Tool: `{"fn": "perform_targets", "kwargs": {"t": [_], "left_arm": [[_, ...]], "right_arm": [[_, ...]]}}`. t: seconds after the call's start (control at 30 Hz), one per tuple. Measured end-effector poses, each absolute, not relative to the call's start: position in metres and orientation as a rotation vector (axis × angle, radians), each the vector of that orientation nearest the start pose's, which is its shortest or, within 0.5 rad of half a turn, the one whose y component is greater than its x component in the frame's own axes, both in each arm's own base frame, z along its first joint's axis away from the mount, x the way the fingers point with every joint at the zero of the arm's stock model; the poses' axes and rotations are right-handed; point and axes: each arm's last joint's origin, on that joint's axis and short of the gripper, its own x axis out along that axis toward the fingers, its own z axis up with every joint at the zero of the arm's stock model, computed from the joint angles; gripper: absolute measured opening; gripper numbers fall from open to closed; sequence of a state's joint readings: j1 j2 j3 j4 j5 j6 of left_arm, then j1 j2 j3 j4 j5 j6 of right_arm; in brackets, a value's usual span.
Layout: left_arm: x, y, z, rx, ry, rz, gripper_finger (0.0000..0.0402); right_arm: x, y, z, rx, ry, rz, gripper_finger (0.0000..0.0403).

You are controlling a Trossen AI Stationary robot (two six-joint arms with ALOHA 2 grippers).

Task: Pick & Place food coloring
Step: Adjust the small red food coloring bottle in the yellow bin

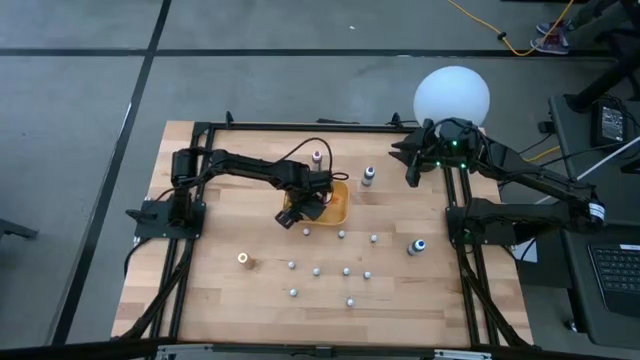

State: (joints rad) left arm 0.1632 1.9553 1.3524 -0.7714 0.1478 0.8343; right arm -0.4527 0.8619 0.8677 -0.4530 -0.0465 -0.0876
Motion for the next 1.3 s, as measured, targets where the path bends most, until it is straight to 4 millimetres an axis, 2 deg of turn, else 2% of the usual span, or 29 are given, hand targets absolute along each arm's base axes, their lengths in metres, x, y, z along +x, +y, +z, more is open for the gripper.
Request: {"fn": "perform_targets", "kwargs": {"t": [0.3,0.43,0.6,1.13,1.3], "left_arm": [[0.372,0.062,0.189,0.507,1.222,-0.514,0.0191],[0.369,0.060,0.187,0.445,1.224,-0.555,0.0191],[0.370,0.058,0.187,0.447,1.219,-0.563,0.0191],[0.351,0.060,0.153,0.503,1.323,-0.534,0.0191],[0.351,0.065,0.150,0.535,1.349,-0.486,0.0166]], "right_arm": [[0.162,-0.078,0.323,0.028,0.455,-0.385,0.0116],[0.161,-0.079,0.323,0.028,0.455,-0.390,0.0116],[0.161,-0.080,0.323,0.026,0.456,-0.396,0.0116],[0.160,-0.081,0.323,0.024,0.457,-0.400,0.0116],[0.161,-0.081,0.323,0.024,0.457,-0.400,0.0116]]}}
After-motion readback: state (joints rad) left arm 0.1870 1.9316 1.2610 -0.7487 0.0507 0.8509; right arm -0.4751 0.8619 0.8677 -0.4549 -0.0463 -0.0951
